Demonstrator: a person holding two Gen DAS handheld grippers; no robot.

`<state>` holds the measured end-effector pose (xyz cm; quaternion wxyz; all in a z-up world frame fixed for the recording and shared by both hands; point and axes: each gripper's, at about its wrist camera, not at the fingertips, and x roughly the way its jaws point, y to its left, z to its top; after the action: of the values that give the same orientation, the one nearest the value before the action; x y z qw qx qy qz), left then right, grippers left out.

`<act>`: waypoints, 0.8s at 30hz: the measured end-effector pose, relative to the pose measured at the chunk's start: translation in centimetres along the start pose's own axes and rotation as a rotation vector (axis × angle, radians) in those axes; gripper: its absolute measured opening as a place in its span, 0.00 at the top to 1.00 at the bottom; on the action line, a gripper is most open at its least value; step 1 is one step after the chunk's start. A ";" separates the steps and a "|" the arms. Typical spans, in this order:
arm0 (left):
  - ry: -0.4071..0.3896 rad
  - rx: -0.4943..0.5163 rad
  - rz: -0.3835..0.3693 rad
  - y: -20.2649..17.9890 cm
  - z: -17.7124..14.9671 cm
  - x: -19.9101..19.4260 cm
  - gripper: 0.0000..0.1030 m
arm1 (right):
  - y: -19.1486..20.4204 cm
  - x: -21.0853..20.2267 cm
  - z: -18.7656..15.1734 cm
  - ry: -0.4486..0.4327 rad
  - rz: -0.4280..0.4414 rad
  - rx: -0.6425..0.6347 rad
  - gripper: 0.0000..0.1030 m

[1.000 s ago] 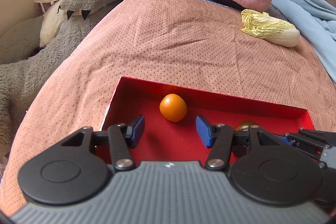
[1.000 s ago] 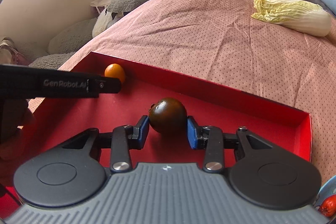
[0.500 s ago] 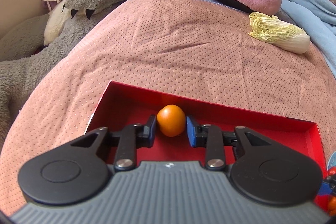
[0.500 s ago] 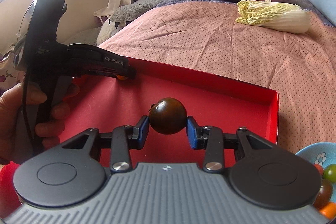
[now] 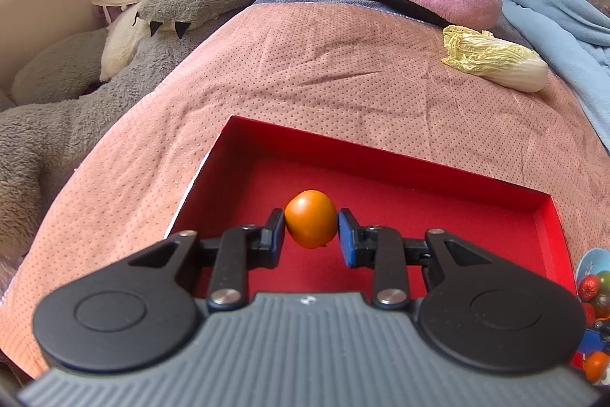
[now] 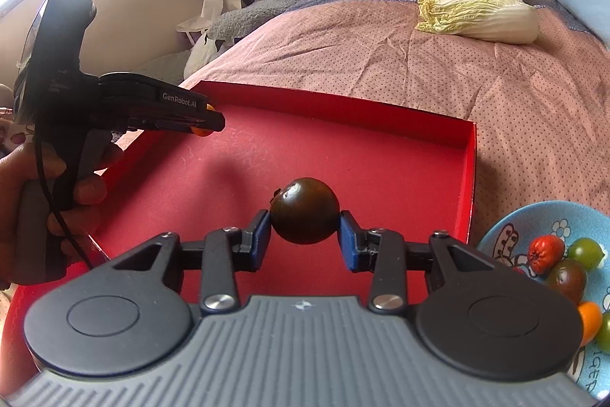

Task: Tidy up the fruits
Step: 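Lift and carry the small orange and dark tomato over the plate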

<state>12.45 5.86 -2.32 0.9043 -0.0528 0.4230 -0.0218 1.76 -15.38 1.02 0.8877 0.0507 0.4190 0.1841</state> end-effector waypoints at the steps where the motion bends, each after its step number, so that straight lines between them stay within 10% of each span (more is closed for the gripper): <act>1: -0.003 0.004 -0.003 -0.3 -0.2 -0.4 0.68 | 0.0 -0.4 -0.2 -0.004 0.001 0.000 0.57; 24: -0.021 0.060 -0.022 -5.3 -2.2 -3.7 0.68 | -1.2 -6.0 -2.0 -0.066 0.018 0.008 0.57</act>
<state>8.36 0.75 -0.28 0.9097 -0.0306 0.4119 -0.0437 -2.86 -18.86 3.78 0.8991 0.0641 0.3899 0.1886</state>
